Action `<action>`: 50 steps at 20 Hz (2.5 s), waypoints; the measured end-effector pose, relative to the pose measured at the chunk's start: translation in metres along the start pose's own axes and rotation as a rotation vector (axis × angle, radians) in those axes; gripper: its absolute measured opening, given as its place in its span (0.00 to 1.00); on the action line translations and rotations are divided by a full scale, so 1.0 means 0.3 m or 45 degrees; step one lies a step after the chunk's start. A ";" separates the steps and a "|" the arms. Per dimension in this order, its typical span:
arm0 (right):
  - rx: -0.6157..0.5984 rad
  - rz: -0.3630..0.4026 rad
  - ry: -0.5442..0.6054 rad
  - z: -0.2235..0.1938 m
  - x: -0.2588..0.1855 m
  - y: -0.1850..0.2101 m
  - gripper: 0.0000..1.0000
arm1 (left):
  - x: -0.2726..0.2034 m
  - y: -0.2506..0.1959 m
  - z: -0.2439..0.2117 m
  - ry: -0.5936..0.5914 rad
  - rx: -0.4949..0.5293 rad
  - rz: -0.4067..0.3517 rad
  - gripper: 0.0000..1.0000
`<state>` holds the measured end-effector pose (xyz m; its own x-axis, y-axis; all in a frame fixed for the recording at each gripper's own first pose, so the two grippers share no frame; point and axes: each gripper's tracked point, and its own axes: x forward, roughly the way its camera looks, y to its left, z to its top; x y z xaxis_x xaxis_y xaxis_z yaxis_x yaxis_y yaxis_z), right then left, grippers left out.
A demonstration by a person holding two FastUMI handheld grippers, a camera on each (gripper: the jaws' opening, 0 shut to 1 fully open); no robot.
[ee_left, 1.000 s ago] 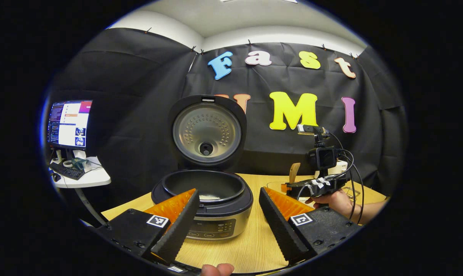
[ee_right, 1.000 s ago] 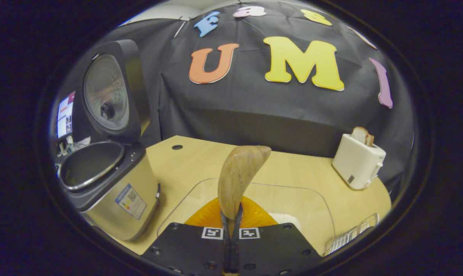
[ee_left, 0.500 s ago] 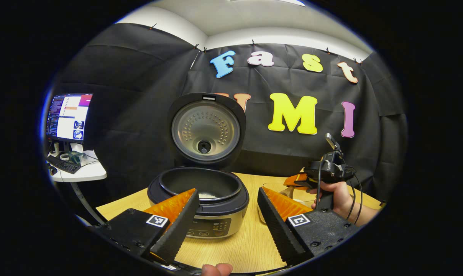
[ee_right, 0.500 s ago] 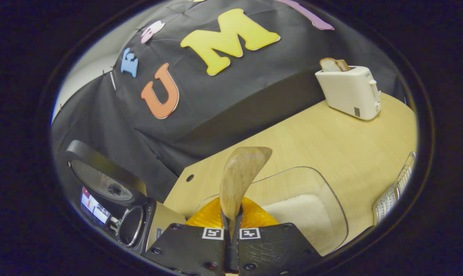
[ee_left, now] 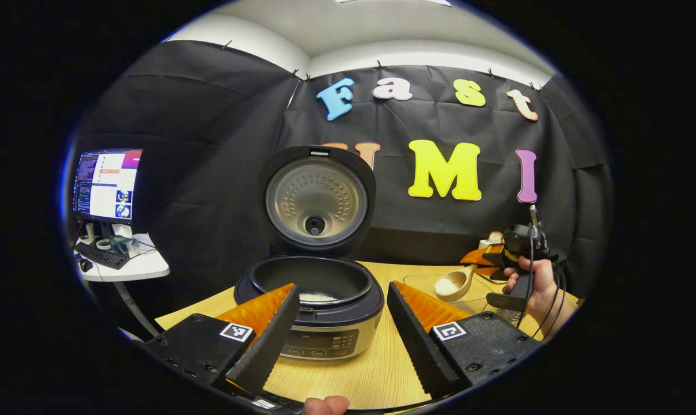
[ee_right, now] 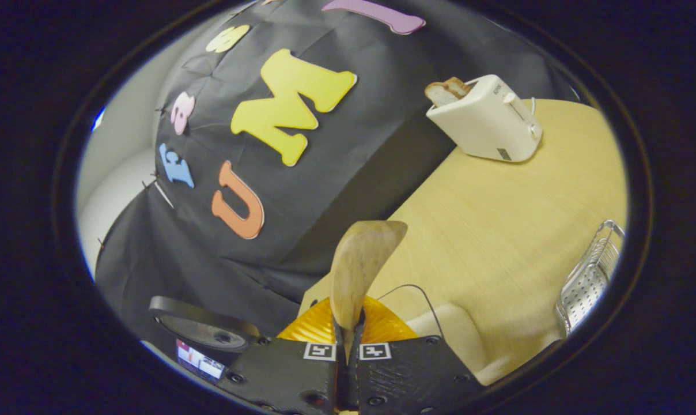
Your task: Close the left gripper, press the button to open the rice cooker; take a wooden spoon from the chopstick holder with the right hand, scoop a spoonful of rice and pour it into the rice cooker, then put the wooden spoon back into the chopstick holder.
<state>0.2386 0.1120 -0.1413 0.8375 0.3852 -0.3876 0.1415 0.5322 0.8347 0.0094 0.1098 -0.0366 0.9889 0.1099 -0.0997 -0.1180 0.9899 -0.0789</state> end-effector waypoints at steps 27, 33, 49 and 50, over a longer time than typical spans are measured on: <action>-0.672 0.313 0.074 -0.443 0.063 0.828 0.00 | -0.024 0.213 -0.055 0.097 -0.036 0.103 0.97; -0.868 0.342 0.036 -0.495 0.038 0.891 0.00 | -0.036 0.214 -0.046 0.093 -0.015 0.099 0.97; -1.580 0.416 -0.131 -0.622 -0.005 1.026 0.00 | -0.055 0.253 -0.027 0.072 -0.019 0.120 0.97; -1.606 0.423 -0.141 -0.625 -0.008 1.031 0.00 | -0.056 0.254 -0.026 0.069 -0.020 0.122 0.97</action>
<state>0.1815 0.4172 0.0445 0.7839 0.6023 -0.1507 -0.6168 0.7831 -0.0788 -0.0170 0.1826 -0.0485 0.9667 0.1988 -0.1611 -0.2138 0.9734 -0.0818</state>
